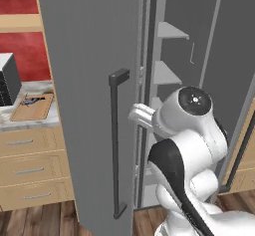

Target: Retrieve a lemon from the fridge and place it on the cutting board with the fish.

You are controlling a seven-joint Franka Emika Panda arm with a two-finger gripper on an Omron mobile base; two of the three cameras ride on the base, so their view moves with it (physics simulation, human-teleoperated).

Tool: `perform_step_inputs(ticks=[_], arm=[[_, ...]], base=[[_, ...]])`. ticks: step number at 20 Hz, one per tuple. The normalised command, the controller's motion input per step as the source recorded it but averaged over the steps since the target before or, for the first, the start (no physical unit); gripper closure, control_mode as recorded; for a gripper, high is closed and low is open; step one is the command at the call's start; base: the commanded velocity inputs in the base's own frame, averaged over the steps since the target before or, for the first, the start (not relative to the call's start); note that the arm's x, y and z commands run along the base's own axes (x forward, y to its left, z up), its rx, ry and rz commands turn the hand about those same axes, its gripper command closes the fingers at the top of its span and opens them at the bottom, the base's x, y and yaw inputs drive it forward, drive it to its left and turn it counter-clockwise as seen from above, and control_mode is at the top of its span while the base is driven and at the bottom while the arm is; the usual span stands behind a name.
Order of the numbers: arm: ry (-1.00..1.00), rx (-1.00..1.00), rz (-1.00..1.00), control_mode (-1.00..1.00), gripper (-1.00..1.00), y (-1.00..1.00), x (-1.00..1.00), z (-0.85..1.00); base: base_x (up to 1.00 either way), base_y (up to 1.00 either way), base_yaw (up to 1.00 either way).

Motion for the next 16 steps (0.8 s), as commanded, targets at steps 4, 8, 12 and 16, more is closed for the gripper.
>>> perform_step_inputs(ticks=[4,8,12,16], arm=[[0.02,0.68,0.09,-1.00,-1.00,-0.76,0.32,-0.09],[0.02,0.36,0.11,-1.00,-1.00,-0.13,0.96,-0.47],[-0.03,0.21,0.15,-1.00,-1.00,0.00,0.84,-0.32],[-0.01,0.10,0.09,-1.00,-1.00,-0.11,0.70,-0.26]], base=[[0.00,0.00,0.00],[0.00,0.00,0.00],[0.00,0.00,0.00],[0.00,0.00,0.00]])
